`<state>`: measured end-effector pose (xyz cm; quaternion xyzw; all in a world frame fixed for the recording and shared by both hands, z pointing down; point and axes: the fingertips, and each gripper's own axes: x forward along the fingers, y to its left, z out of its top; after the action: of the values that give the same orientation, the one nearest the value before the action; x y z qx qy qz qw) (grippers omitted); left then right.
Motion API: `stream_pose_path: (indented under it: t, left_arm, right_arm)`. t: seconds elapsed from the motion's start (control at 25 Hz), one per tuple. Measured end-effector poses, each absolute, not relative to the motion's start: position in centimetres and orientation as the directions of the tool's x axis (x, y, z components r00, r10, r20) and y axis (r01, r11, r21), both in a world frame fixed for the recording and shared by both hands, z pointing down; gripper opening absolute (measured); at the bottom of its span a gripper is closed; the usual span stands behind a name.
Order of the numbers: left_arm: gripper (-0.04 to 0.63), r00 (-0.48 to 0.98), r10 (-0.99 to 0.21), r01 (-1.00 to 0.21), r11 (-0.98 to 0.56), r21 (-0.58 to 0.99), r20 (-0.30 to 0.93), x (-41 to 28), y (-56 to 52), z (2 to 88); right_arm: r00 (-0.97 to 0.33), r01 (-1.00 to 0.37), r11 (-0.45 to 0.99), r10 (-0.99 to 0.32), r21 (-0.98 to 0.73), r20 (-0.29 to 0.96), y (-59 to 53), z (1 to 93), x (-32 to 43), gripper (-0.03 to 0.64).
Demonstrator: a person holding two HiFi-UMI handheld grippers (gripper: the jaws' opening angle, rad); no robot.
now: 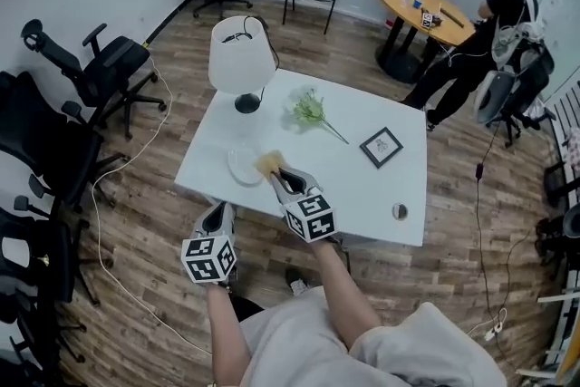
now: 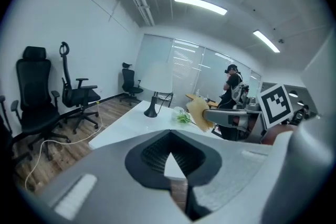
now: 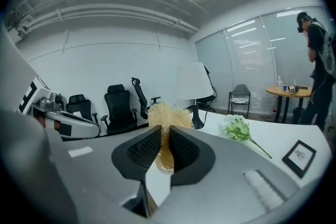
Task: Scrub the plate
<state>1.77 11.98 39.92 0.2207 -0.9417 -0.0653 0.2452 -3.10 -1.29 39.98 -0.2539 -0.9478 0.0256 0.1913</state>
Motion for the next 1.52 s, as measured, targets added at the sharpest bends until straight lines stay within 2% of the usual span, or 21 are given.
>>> stream_pose_path:
  t: [0.12, 0.36, 0.56, 0.84, 1.16, 1.32, 1.52]
  left_arm:
    - [0.002, -0.762, -0.501, -0.440, 0.865, 0.241, 0.410, -0.2, 13.6, 39.8]
    - [0.002, -0.669, -0.642, -0.525, 0.765, 0.373, 0.374, -1.6, 19.1, 41.6]
    - [0.002, -0.681, -0.639, -0.495, 0.762, 0.419, 0.358, -4.1, 27.4, 42.2]
    - [0.001, -0.624, -0.681, -0.560, 0.732, 0.389, 0.384, -7.8, 34.5, 42.3]
    - [0.001, -0.455, -0.770, -0.683, 0.624, 0.379, 0.447, -7.5, 30.0, 44.9]
    - [0.000, -0.355, -0.812, -0.717, 0.555, 0.423, 0.464, -7.5, 26.2, 46.3]
    - [0.000, -0.273, -0.812, -0.769, 0.507, 0.391, 0.515, -8.8, 22.1, 48.0]
  right_arm:
    - [-0.820, 0.431, 0.895, 0.441, -0.114, 0.365, -0.1, 40.2, -3.0, 0.072]
    - [-0.844, 0.271, 0.959, 0.277, -0.082, 0.459, 2.7, 42.9, -1.9, 0.072]
    - [-0.857, 0.123, 0.985, 0.168, -0.124, 0.486, 5.1, 44.3, -2.2, 0.072]
    - [-0.871, -0.009, 0.992, 0.054, -0.126, 0.488, 10.4, 44.7, -3.4, 0.072]
    - [-0.854, -0.195, 0.963, -0.073, -0.186, 0.515, 9.2, 47.3, -1.8, 0.072]
    - [-0.840, -0.190, 0.967, -0.069, -0.172, 0.539, 9.3, 48.5, -1.2, 0.072]
    - [-0.794, -0.228, 0.962, -0.093, -0.152, 0.600, 6.2, 51.5, -1.0, 0.071]
